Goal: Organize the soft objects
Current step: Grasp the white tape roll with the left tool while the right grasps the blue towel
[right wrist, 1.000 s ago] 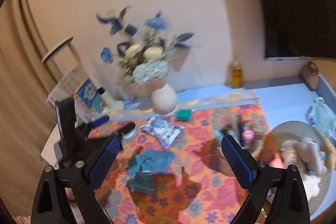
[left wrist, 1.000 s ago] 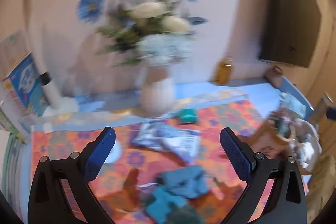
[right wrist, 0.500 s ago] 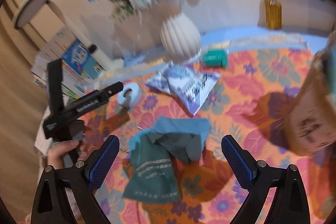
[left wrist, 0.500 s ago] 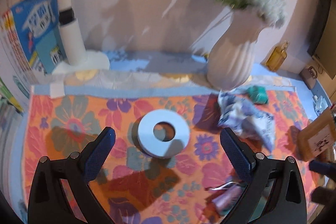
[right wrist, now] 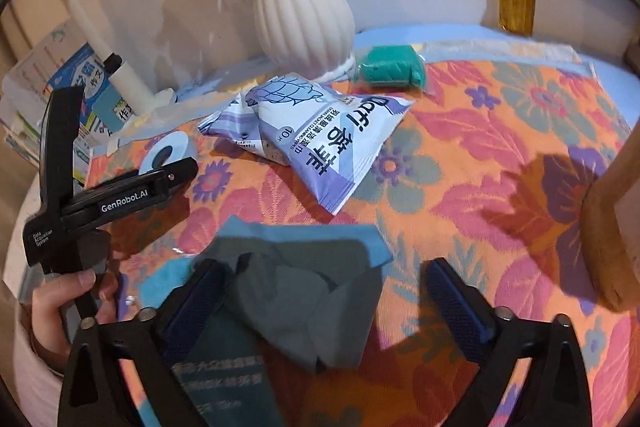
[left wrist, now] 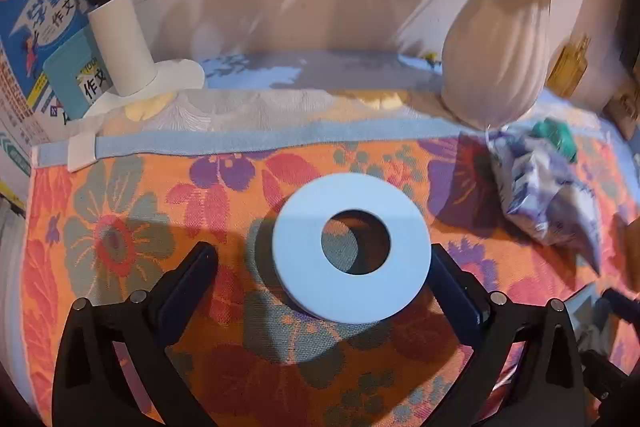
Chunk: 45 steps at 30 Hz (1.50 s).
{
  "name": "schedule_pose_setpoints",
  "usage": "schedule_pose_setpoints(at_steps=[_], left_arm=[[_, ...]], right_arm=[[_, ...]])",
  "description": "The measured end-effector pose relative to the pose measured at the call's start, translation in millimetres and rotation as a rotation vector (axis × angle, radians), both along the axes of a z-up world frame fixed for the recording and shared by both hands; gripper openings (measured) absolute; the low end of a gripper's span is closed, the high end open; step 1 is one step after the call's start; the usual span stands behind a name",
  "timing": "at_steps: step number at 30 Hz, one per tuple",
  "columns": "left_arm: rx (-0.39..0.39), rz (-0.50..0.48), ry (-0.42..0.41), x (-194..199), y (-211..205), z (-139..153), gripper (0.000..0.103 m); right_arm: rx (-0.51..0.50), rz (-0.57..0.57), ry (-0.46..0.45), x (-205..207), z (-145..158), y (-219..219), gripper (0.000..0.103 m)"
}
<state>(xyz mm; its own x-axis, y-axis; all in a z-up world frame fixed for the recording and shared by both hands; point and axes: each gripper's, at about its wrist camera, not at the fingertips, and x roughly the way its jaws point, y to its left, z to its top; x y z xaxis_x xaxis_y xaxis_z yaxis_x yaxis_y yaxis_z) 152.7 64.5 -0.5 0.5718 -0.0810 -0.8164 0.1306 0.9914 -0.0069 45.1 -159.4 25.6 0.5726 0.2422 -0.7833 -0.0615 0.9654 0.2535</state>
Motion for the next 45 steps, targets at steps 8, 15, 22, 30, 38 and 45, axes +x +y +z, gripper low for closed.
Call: schedule_pose_setpoints(at_steps=[8, 15, 22, 30, 38, 45], left_arm=[[0.007, 0.012, -0.006, -0.8, -0.4, -0.8, 0.103], [0.007, 0.014, -0.004, -0.9, -0.7, -1.0, 0.103], [-0.033, -0.01, -0.044, 0.1, 0.8, 3.0, 0.072], [-0.154, -0.043, -0.066, -1.0, 8.6, 3.8, 0.062], [-0.122, -0.04, -0.068, -3.7, 2.1, 4.2, 0.064], [-0.135, 0.004, -0.085, -9.5, 9.6, 9.2, 0.064]], right_arm=[[-0.124, 0.029, -0.017, 2.0, -3.8, 16.8, 0.103], [-0.144, 0.08, -0.034, -7.0, -2.5, 19.7, 0.091], [0.024, 0.141, -0.082, -17.9, 1.3, 14.4, 0.009], [0.373, 0.002, -0.133, -24.9, -4.4, -48.0, 0.008], [0.4, 0.021, -0.112, -22.6, -6.2, -46.0, 0.008], [0.401, 0.053, -0.115, -25.3, -6.3, -41.8, 0.008]])
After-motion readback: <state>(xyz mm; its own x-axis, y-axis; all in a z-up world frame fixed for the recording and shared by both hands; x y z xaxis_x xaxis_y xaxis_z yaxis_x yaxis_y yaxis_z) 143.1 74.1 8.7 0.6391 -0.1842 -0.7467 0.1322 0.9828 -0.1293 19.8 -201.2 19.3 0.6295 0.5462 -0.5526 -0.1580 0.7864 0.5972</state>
